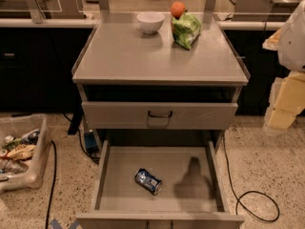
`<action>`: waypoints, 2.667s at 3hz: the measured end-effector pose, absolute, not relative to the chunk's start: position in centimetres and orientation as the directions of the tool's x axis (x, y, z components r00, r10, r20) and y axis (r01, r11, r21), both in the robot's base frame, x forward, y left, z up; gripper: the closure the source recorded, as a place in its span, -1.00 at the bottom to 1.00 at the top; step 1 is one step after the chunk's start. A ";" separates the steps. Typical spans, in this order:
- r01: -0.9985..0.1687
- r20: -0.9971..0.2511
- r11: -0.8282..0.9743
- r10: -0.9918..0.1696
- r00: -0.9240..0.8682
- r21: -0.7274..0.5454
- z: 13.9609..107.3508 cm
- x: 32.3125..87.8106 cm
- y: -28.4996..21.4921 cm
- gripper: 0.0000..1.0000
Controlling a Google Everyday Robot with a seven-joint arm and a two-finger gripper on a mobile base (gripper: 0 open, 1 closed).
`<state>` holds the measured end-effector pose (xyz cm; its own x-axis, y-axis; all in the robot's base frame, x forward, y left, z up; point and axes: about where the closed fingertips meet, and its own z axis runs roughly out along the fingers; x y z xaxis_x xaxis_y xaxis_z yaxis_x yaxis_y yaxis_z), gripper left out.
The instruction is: Pick pepsi can from middle drawer and place on counter
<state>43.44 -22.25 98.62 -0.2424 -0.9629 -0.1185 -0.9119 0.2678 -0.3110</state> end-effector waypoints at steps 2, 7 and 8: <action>-0.905 -0.141 0.289 -0.956 -0.257 -0.313 96.8 43.9 -21.9 -1.00; -0.904 -0.141 0.373 -0.926 -0.350 -0.209 73.7 44.5 -18.9 -1.00; -0.901 -0.150 0.381 -0.923 -0.355 -0.207 73.6 44.5 -18.8 -1.00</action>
Offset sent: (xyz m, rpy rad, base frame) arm 0.0127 0.0078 -0.0529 0.0536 -0.0046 -0.0439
